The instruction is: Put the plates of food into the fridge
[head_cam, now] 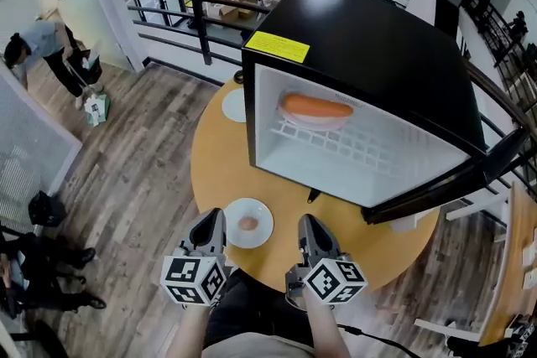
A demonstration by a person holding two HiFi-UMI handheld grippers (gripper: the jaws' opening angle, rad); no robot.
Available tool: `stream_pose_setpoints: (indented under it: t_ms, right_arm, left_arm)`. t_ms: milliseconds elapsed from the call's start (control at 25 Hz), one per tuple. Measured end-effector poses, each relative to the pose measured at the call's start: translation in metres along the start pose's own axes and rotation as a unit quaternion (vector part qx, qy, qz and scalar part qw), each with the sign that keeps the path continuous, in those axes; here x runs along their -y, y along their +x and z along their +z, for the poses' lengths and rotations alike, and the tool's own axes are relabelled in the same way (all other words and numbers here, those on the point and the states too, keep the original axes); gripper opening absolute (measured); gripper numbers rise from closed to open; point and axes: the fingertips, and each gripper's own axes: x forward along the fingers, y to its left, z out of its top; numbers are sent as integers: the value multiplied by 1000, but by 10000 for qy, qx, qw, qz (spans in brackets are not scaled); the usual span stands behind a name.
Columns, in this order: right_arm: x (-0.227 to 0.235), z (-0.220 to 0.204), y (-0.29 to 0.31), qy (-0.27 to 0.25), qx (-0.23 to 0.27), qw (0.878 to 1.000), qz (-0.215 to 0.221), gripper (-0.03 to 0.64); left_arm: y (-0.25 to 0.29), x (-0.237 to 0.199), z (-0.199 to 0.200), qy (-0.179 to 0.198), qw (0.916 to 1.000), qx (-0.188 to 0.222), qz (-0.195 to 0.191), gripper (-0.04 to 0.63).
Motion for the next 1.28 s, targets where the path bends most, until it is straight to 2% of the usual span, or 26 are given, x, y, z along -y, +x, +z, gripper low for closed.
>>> stream_pose_setpoints:
  t_ms: [40,120,240,320,400,520,640,760,880,1040,1280]
  right_arm:
    - [7,-27,6,276,-461,9985,37,23]
    - [16,-78,14,892,-1179,9890,77,23]
    - [24,-130,19,1980,-1656,9661,80,24]
    - [30,-153,18,2185,-1912,9569,29,25]
    - [35,-168,17,2074,-2123,9549,-54,25]
    - [38,-175,26,2162,-2203,9510,-190,25]
    - [39,-177,34,2334,-2203,9467,-262,29]
    - [39,-184,39,2606,-2254,9384,-257,92]
    - [42,-190,37,2916,-2160,9309,-419,94]
    - [45,-197,34,3210,-2086,9220,-573,94]
    - [43,-198,37,3648,-1906,9098,-539,94]
  left_arm:
    - [-4,-17,-21,-319,9989,-319,98,6]
    - [-14,-45,-65,-1070,9903,-862,207,8]
    - [-21,-67,-120,-2097,9677,-1379,227,8]
    - [-23,-71,-147,-2682,9509,-1532,197,8]
    - [-20,-69,-166,-3140,9347,-1665,17,9]
    - [-5,-68,-180,-3278,9229,-1998,-293,37]
    - [10,-72,-184,-3507,9100,-2160,-473,81]
    - [21,-75,-192,-3741,8928,-2431,-621,111]
    - [27,-78,-199,-3851,8805,-2666,-729,115]
    - [34,-79,-202,-4126,8644,-2727,-905,115]
    - [39,-69,-203,-4300,8490,-2866,-1105,114]
